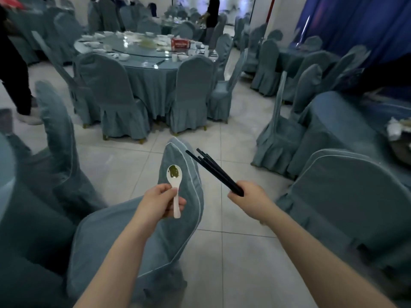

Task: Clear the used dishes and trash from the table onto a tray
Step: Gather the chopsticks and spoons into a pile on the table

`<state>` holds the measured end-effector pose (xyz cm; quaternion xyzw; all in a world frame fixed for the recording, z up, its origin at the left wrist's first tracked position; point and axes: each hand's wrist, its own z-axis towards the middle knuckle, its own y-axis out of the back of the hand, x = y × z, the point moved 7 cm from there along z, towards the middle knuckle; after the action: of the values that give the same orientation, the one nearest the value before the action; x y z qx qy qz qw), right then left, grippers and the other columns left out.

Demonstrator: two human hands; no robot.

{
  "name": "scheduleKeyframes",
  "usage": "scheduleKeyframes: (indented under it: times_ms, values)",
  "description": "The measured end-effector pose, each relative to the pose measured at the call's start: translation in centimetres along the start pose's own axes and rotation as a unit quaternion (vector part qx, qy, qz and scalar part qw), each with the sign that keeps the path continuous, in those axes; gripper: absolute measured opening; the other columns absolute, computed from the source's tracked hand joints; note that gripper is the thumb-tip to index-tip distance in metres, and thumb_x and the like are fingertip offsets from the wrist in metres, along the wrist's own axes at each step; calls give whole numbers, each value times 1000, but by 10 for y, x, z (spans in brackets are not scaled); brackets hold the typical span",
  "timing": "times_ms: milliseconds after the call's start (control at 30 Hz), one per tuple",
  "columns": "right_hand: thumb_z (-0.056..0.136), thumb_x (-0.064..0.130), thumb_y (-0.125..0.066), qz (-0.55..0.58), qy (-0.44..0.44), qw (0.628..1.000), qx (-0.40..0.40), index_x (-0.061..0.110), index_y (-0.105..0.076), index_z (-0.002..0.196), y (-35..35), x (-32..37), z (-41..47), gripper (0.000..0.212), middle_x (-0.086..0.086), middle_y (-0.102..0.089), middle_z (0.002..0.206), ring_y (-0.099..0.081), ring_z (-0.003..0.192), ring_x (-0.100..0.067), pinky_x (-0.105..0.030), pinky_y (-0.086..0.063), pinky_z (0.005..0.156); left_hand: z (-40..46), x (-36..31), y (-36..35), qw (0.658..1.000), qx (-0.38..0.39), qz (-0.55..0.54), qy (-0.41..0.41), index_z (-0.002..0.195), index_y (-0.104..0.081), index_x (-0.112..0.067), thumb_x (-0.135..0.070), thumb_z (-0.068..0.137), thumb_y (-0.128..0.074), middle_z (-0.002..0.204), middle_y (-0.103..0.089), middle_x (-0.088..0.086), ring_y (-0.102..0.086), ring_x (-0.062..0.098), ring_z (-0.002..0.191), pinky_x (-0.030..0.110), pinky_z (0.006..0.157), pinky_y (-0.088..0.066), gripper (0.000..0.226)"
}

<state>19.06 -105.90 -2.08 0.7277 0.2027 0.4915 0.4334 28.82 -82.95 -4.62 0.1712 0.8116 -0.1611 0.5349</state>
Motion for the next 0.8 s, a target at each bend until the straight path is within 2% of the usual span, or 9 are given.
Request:
scheduleKeyframes:
  times_ms: [133, 233, 400, 467, 567, 700, 800]
  values:
    - [87, 38, -53, -73, 18, 997, -6, 25, -46, 71, 36, -40, 46, 22, 6, -55, 66, -52, 60, -11, -29, -34, 48, 37, -14, -44, 1000, -4, 6, -3, 89, -58, -8, -17, 97, -50, 75, -72, 13, -67, 16, 58, 22, 48, -50, 14]
    - [90, 39, -51, -112, 35, 993, 0, 27, -46, 78, 51, -57, 89, 17, 7, -56, 69, -53, 63, -13, -30, -37, 50, 78, -29, -63, 1000, -23, -4, -7, 96, -62, -7, -18, 97, -50, 76, -73, 13, -68, 18, 60, 24, 51, -51, 16]
    - [98, 31, -41, -227, 99, 969, -12, 23, -38, 92, 75, -64, 175, 10, 3, -55, 82, -56, 73, -25, -37, -45, 60, 166, -62, -85, 997, -55, -37, -31, 99, -62, -10, -18, 97, -49, 74, -73, 10, -68, 16, 58, 20, 46, -49, 16]
    - [97, 24, -41, -259, 122, 958, -20, 24, -33, 90, 88, -64, 210, 11, 3, -52, 82, -52, 69, -24, -36, -40, 55, 203, -75, -89, 995, -74, -53, -29, 99, -62, -11, -18, 97, -48, 71, -73, 9, -68, 16, 57, 21, 46, -50, 16]
    - [93, 11, -41, -298, 157, 941, -35, 25, -26, 87, 108, -63, 262, 21, 7, -41, 73, -44, 59, -21, -32, -27, 48, 251, -93, -93, 991, -101, -77, -30, 100, -62, -13, -19, 97, -48, 70, -72, 7, -68, 16, 58, 23, 49, -51, 16]
    - [95, 14, -40, -309, 205, 928, -27, 22, -34, 96, 120, -47, 335, 10, 3, -49, 82, -49, 62, -24, -33, -31, 52, 289, -118, -84, 985, -143, -93, -27, 98, -63, -14, -19, 97, -48, 68, -72, 5, -67, 15, 57, 22, 49, -52, 16]
    - [96, 17, -38, -298, 252, 921, -13, 25, -30, 89, 113, -26, 398, 13, 3, -50, 83, -44, 59, -23, -32, -24, 47, 315, -137, -71, 978, -181, -98, -34, 99, -62, -13, -19, 98, -47, 66, -71, 4, -67, 14, 56, 23, 50, -51, 16]
